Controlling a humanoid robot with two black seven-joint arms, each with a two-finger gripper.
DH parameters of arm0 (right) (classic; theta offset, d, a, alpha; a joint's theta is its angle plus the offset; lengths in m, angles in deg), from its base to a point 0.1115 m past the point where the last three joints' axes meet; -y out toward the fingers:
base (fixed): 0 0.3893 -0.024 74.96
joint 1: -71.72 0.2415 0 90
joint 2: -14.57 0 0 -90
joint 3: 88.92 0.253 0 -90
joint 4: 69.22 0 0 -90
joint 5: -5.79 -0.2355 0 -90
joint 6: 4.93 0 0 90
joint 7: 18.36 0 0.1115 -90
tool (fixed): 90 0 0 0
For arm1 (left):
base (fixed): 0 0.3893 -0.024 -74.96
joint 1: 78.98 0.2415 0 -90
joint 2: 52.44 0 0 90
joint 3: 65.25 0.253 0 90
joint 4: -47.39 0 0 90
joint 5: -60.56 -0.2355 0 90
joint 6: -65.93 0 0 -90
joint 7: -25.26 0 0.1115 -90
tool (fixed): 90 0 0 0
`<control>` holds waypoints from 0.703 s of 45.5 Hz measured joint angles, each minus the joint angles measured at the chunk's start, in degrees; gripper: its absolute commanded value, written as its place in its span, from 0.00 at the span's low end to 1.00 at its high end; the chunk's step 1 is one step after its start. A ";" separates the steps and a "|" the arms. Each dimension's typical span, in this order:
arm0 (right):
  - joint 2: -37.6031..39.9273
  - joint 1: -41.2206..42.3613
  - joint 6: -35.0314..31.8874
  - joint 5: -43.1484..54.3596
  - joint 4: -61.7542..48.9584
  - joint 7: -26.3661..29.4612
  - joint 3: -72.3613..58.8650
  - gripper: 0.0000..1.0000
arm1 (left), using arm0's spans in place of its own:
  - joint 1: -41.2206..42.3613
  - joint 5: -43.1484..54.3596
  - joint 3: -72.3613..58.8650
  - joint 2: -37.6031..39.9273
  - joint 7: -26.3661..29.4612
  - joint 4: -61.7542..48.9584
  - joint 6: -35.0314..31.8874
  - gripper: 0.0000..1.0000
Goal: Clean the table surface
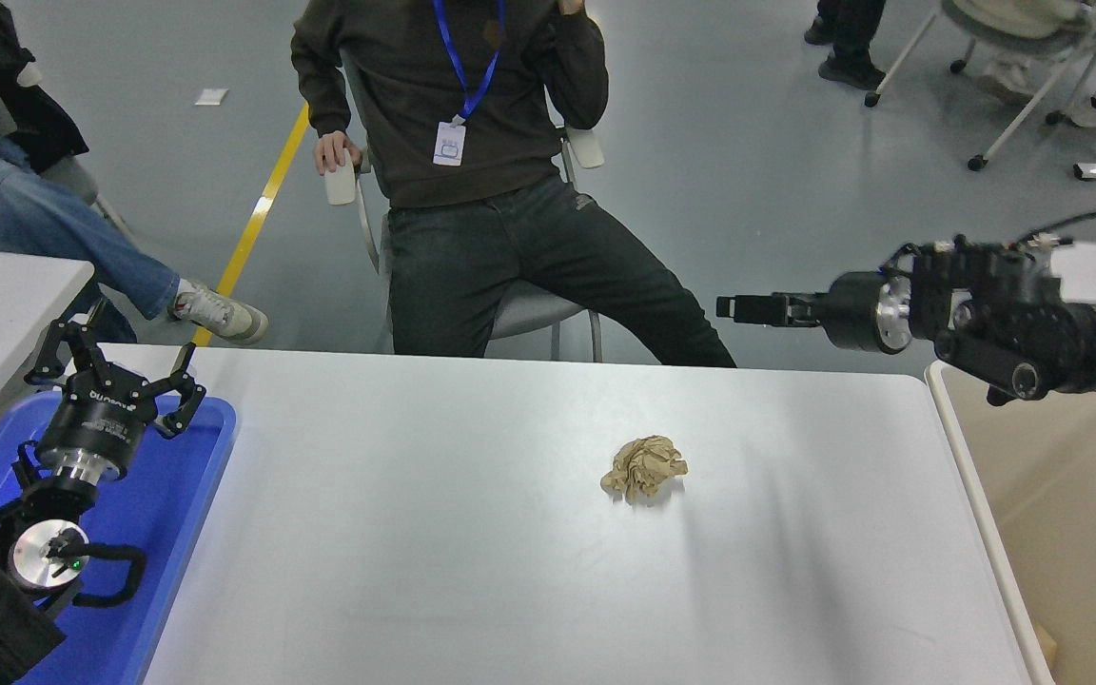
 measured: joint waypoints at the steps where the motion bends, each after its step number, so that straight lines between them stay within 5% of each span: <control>1: -1.00 0.23 -0.05 0.51 -0.25 -0.01 -0.75 0.98 | 0.00 0.00 0.00 0.00 0.00 0.00 0.00 1.00; 16: -11.49 0.46 -0.30 3.60 -3.31 -0.02 -6.05 0.98 | 0.00 0.00 0.00 0.01 0.00 0.00 0.00 1.00; 32: -14.24 -9.28 -0.36 4.30 -15.21 -0.01 -10.40 0.98 | 0.00 0.00 0.00 0.01 0.00 -0.02 0.00 1.00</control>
